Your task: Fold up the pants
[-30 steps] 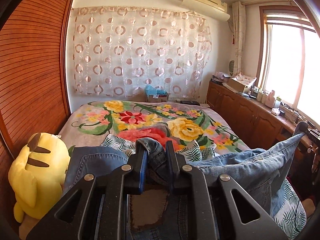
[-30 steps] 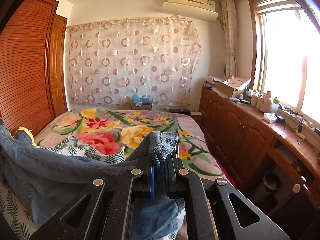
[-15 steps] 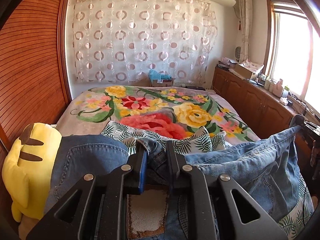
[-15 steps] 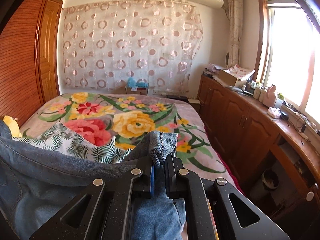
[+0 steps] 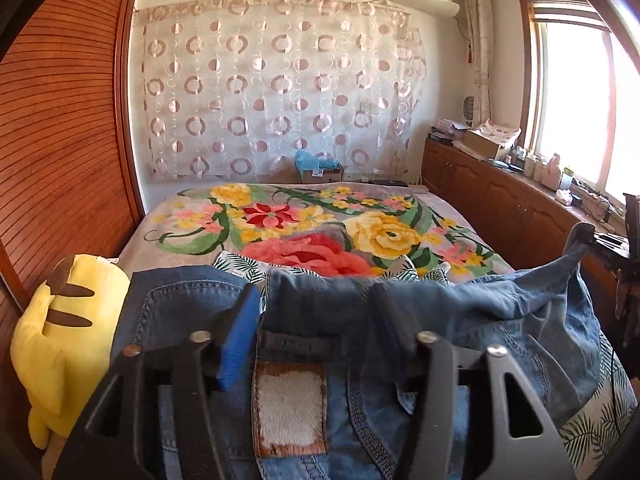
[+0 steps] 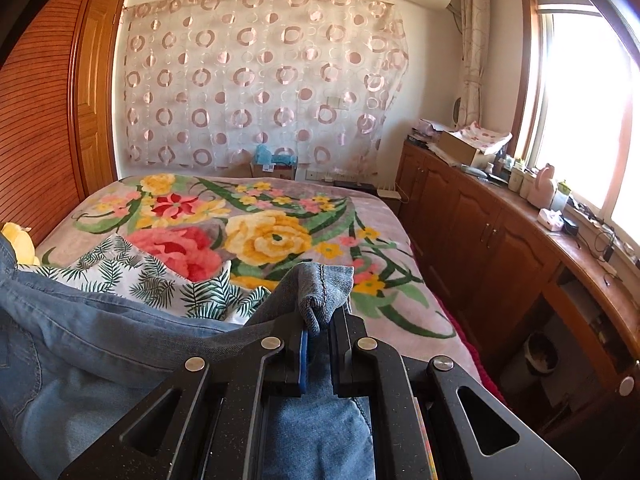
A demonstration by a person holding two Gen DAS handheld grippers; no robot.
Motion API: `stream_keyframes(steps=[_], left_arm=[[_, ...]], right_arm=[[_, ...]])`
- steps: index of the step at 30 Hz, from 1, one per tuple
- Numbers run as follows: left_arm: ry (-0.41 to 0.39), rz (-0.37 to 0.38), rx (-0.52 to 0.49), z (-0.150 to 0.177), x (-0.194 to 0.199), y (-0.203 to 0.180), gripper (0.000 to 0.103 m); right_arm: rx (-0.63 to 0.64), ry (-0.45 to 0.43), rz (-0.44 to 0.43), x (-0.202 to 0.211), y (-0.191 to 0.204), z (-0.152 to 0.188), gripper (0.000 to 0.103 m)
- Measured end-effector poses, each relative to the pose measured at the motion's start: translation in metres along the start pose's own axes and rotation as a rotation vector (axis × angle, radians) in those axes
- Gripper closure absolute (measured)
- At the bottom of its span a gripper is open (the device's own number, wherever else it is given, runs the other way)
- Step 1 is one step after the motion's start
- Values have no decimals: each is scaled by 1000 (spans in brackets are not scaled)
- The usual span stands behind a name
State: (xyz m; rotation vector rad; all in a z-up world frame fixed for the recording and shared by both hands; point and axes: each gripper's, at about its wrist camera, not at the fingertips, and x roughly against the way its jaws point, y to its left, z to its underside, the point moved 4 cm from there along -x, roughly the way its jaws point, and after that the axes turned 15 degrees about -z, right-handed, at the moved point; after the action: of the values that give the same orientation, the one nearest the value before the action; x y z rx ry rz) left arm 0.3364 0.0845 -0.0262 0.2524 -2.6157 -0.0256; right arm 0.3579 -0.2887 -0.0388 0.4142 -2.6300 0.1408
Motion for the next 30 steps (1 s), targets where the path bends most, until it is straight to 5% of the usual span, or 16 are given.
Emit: stream_keyframes(steps=[1,6,8,16,30], left_arm=[[-2,8,5,0,2,0,20],[35,63,10,12,7,-7,20],[69,88,-6,22,6,-14,20],[135,107,-45,49,14,-30,20],[196,108,-105,73,14,-44,20]], right_arm=[[1,1,0,-2,1,2,96],[-5,7,3,-5,-1,3,96],[-21,15,14,-5,-5,3,80],[-33,42,22,10,-10,12,58],[-192,271,-90,-12,-54,40,56]])
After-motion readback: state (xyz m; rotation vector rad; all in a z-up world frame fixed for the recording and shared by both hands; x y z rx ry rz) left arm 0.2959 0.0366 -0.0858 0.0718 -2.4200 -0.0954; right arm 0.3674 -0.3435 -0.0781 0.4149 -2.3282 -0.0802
